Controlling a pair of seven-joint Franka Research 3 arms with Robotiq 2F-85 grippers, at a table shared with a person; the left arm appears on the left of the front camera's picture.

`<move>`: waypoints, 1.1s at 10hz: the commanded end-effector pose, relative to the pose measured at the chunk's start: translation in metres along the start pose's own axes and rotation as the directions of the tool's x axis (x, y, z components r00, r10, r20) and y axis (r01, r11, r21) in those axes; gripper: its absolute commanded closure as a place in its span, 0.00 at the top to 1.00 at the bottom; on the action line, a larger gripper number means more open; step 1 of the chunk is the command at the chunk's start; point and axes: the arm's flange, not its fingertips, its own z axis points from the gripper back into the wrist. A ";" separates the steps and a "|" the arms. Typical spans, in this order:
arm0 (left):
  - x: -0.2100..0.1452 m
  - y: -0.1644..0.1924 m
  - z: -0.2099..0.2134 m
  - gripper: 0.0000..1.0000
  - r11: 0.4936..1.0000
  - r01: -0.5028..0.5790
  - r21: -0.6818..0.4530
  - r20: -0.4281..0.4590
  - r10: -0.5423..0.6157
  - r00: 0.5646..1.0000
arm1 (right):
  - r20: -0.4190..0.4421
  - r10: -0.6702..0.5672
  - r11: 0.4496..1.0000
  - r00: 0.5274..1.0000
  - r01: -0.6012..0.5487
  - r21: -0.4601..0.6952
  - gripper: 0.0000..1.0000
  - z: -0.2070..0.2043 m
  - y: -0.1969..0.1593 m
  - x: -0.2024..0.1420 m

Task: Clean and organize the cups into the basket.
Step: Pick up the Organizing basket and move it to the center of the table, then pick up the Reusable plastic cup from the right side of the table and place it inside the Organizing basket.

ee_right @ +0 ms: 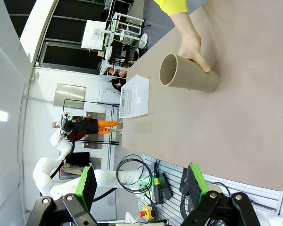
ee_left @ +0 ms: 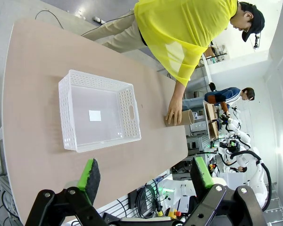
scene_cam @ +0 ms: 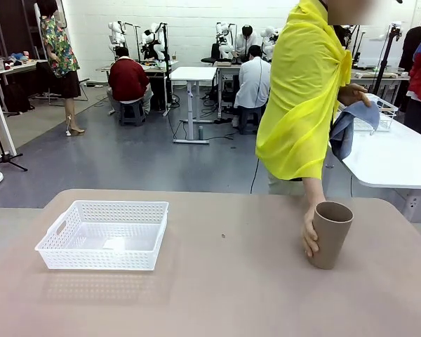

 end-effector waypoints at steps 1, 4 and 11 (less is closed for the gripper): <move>0.001 -0.001 0.000 1.00 1.000 0.004 -0.010 0.004 -0.004 1.000 | -0.009 0.003 1.000 1.000 -0.003 0.005 1.00 -0.003 0.000 0.002; 0.012 -0.007 -0.008 1.00 0.997 0.024 0.075 -0.055 -0.020 0.998 | -0.161 0.186 0.982 0.969 -0.179 0.059 1.00 -0.004 0.003 0.003; 0.103 -0.062 -0.146 1.00 0.492 0.229 0.840 -0.306 0.082 0.948 | -0.241 0.846 0.504 0.475 -0.860 0.076 1.00 -0.107 -0.039 0.080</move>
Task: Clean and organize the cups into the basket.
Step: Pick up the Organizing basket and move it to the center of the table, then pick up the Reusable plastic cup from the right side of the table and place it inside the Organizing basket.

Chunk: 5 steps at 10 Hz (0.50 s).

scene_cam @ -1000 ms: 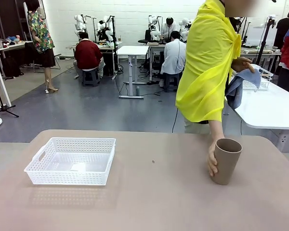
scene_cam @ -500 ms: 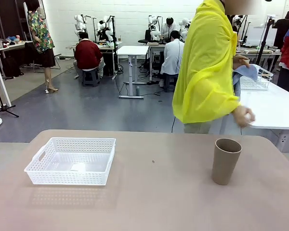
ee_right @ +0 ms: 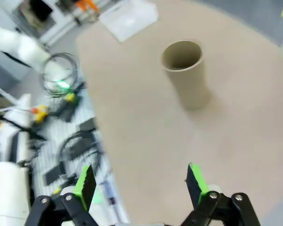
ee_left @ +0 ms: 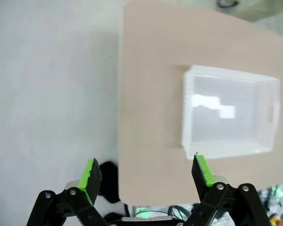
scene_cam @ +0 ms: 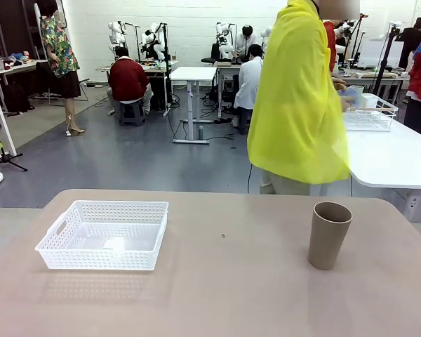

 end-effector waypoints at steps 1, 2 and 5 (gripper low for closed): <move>0.017 -0.012 -0.030 1.00 0.992 -0.039 0.122 -0.041 0.045 0.998 | 0.132 0.082 0.989 0.988 -0.064 -0.135 1.00 -0.029 -0.002 -0.009; 0.022 -0.020 -0.053 1.00 0.981 -0.036 0.190 -0.003 0.038 0.999 | 0.129 0.111 0.980 0.985 -0.087 -0.180 1.00 -0.039 0.000 -0.011; 0.018 -0.031 -0.101 1.00 0.996 -0.074 0.057 0.094 0.068 0.993 | 0.200 0.045 0.992 0.979 -0.021 -0.123 1.00 -0.044 0.000 -0.020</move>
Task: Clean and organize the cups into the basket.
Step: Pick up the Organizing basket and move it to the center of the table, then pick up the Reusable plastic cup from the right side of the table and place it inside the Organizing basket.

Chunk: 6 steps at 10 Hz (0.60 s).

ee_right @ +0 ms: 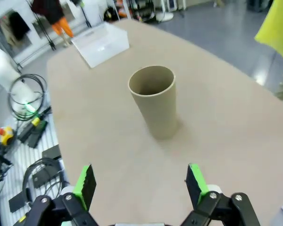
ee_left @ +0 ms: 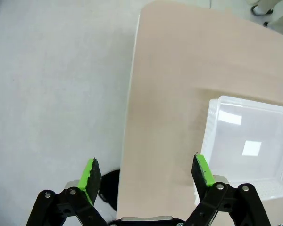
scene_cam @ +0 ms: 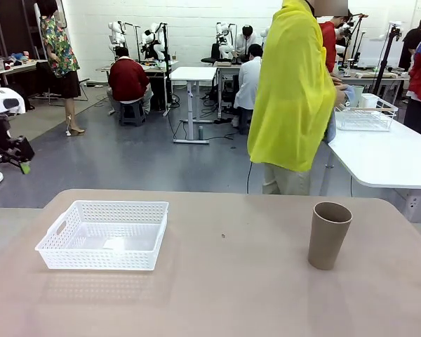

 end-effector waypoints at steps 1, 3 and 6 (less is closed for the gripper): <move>-0.014 -0.001 -0.003 1.00 0.987 -0.049 -0.151 0.071 0.061 0.996 | -0.016 0.011 1.000 1.000 -0.012 -0.009 1.00 0.004 -0.003 0.003; -0.004 -0.003 -0.008 1.00 0.998 -0.037 -0.056 0.028 0.039 0.999 | -0.016 0.011 1.000 1.000 -0.012 -0.009 1.00 0.004 -0.003 0.003; -0.004 -0.003 -0.008 1.00 0.998 -0.037 -0.056 0.028 0.039 0.999 | -0.016 0.011 1.000 1.000 -0.012 -0.009 1.00 0.004 -0.003 0.003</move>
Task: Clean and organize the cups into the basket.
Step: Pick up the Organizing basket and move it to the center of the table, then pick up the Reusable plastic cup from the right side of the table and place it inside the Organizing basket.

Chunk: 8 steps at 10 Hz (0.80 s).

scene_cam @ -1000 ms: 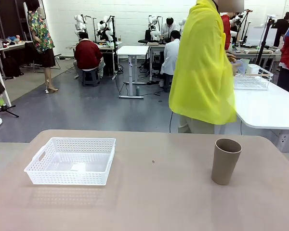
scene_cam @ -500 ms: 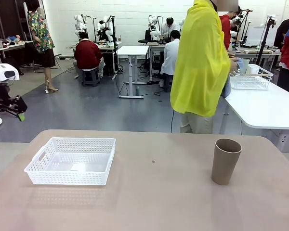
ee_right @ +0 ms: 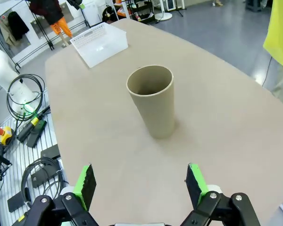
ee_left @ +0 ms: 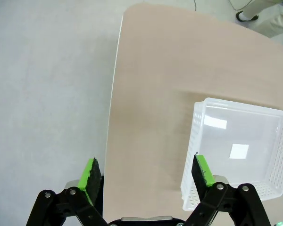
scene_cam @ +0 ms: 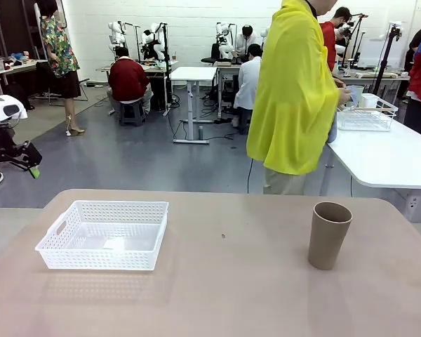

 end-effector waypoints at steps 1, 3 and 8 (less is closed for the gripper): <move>-0.002 0.000 0.002 1.00 1.000 -0.007 -0.015 0.004 0.007 1.000 | 0.000 0.000 1.000 1.000 0.000 0.000 1.00 0.000 0.000 0.000; -0.038 -0.019 0.006 1.00 0.989 0.030 -0.144 -0.017 -0.033 0.999 | 0.023 0.108 0.992 0.994 -0.109 0.062 1.00 -0.035 -0.008 0.003; -0.064 -0.065 -0.025 1.00 0.982 0.079 -0.173 -0.071 -0.092 0.993 | 0.048 -0.022 0.982 0.999 0.012 0.191 1.00 -0.095 -0.060 0.025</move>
